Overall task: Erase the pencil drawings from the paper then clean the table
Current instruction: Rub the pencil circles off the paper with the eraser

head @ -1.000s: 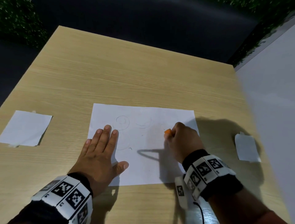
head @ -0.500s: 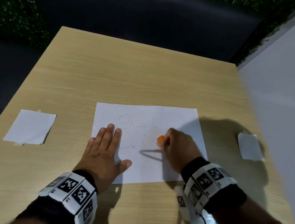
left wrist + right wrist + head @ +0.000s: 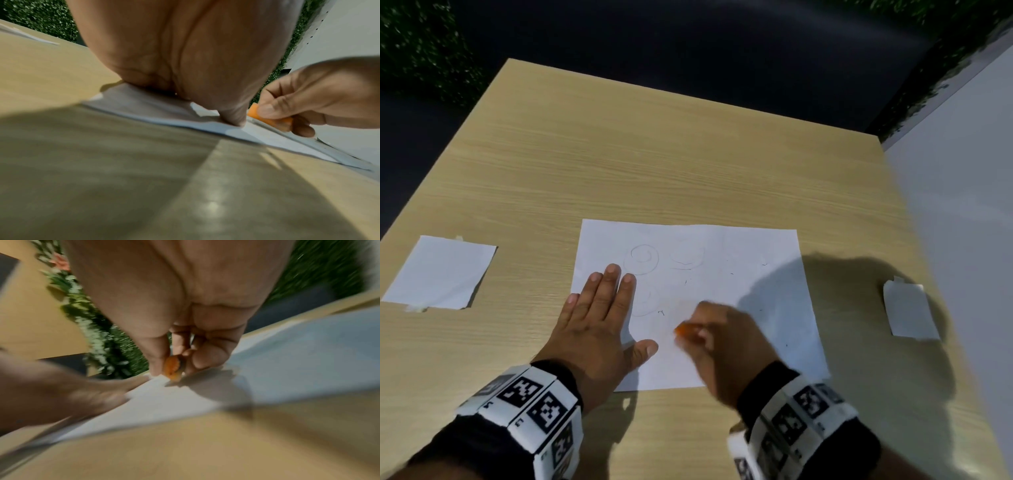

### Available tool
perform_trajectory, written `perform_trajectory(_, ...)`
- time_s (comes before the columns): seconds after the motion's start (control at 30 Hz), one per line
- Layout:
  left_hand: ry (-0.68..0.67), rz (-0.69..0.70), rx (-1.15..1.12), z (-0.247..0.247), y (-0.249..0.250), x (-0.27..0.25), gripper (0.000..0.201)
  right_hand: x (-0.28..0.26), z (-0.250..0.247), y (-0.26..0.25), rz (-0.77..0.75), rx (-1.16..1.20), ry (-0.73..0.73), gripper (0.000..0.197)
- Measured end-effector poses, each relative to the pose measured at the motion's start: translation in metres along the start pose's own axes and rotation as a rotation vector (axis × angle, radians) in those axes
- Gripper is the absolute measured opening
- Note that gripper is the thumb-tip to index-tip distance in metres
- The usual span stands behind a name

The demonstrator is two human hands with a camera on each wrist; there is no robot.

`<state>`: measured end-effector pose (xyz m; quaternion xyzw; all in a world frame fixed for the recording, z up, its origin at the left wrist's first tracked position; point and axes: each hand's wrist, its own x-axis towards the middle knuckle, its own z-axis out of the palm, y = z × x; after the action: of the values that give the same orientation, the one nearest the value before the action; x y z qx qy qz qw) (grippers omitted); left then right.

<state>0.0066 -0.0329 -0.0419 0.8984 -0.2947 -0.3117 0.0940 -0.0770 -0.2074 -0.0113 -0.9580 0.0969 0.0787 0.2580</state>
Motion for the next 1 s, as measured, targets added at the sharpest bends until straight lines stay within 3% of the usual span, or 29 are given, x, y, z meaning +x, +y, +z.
perform_trajectory(0.03,-0.004,0.004,0.004,0.000,0.000,0.000,0.104,-0.006,0.003,-0.003,-0.036,0.009,-0.047,0.023)
perform_trajectory(0.17,-0.009,0.000,0.013,-0.002,0.001,-0.001,0.103,-0.006,-0.021,0.042,0.312,0.000,0.062,0.016)
perform_trajectory(0.23,0.000,-0.008,0.014,-0.002,0.002,-0.001,0.104,-0.007,-0.032,0.057,0.360,-0.041,0.092,0.013)
perform_trajectory(0.37,0.024,0.000,0.028,-0.004,0.003,-0.004,0.111,-0.015,-0.022,0.051,0.295,-0.108,0.094,0.016)
perform_trajectory(0.6,0.133,0.025,0.075,-0.008,0.019,-0.025,0.104,-0.063,-0.012,0.046,0.274,-0.070,0.026,0.023)
perform_trajectory(0.73,0.059,0.046,-0.048,-0.005,0.025,-0.015,0.093,-0.073,-0.013,0.042,0.300,-0.054,0.008,0.027)
perform_trajectory(0.9,0.005,0.011,0.018,-0.002,0.026,-0.010,0.096,-0.045,-0.014,0.016,0.195,-0.011,0.058,0.016)
perform_trajectory(1.0,-0.012,0.007,0.035,0.000,0.024,-0.008,0.098,-0.011,0.000,-0.005,0.030,0.048,0.129,0.012)
